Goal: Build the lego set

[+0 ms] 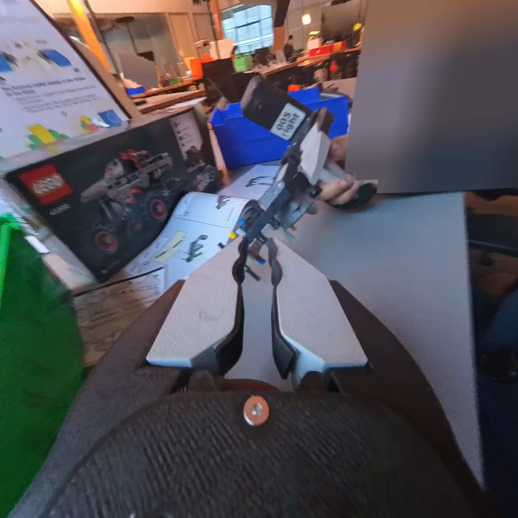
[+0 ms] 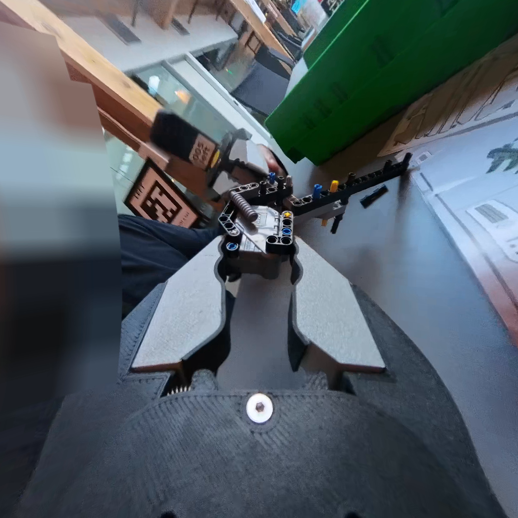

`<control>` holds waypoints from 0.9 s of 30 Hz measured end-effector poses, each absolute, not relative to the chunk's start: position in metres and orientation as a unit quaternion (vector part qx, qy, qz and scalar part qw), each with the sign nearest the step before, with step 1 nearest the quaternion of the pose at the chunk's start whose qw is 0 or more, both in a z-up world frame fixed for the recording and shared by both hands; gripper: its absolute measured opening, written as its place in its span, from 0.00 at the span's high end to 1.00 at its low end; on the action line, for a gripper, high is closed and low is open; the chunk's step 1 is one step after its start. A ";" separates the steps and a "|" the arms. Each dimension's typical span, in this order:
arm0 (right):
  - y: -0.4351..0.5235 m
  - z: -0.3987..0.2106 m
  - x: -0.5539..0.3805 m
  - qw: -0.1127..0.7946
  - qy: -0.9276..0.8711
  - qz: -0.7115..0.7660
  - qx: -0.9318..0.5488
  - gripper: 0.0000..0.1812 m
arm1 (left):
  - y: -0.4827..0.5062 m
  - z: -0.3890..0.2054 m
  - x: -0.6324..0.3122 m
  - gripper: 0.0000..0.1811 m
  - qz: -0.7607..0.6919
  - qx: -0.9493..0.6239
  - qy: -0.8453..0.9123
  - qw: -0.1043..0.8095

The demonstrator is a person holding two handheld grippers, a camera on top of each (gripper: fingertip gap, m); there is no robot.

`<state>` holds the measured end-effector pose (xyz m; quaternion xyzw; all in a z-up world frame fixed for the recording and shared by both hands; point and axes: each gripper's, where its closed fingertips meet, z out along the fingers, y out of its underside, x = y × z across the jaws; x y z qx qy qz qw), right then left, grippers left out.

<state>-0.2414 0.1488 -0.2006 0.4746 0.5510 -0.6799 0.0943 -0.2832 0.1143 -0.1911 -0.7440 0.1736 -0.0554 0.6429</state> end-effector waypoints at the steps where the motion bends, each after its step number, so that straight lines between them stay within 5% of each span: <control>1: 0.147 -0.202 -0.240 0.088 0.564 -0.674 0.469 0.77 | 0.112 -0.191 -0.278 0.96 -0.088 -0.744 0.173 0.639; 3: 0.144 -0.205 -0.239 0.078 0.582 -0.666 0.460 0.77 | 0.114 -0.192 -0.280 1.00 -0.109 -0.751 0.155 0.633; 18: 0.152 -0.195 -0.243 -0.019 0.608 -0.662 0.438 0.77 | 0.118 -0.200 -0.289 0.84 -0.117 -0.774 0.128 0.609; 23: 0.154 -0.184 -0.243 0.042 0.550 -0.706 0.444 0.77 | 0.114 -0.201 -0.280 0.79 -0.129 -0.771 0.157 0.604; 27: 0.157 -0.182 -0.244 0.051 0.531 -0.718 0.446 0.77 | 0.117 -0.203 -0.278 0.85 -0.082 -0.772 0.172 0.607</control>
